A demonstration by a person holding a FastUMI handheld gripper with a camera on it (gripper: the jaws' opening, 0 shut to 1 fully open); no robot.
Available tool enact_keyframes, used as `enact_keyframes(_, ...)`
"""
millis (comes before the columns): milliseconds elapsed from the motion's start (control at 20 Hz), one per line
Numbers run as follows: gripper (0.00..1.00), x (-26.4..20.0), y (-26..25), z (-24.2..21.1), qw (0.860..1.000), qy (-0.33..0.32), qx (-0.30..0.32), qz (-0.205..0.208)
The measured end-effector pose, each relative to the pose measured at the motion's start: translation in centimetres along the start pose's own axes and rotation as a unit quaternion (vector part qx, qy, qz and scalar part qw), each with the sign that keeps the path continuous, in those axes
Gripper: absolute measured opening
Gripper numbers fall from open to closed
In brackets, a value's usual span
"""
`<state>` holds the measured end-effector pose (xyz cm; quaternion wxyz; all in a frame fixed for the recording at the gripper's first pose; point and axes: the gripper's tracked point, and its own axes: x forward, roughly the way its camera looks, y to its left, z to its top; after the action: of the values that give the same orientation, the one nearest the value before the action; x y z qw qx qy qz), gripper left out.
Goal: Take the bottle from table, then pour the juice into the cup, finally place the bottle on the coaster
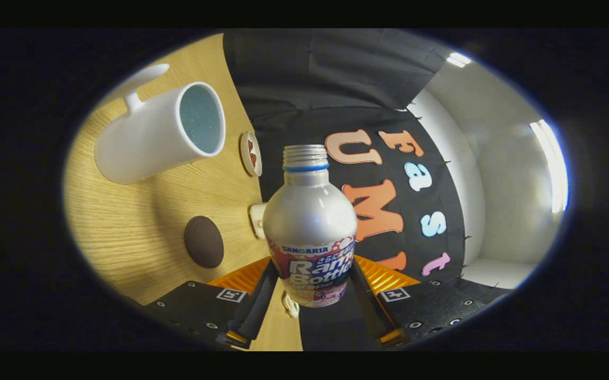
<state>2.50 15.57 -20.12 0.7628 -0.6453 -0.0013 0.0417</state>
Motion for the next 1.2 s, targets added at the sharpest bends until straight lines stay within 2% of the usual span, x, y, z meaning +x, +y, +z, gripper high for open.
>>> enact_keyframes(1200, 0.76, -0.4, -1.1, 2.4, 0.99, -0.056, -0.131, -0.021)
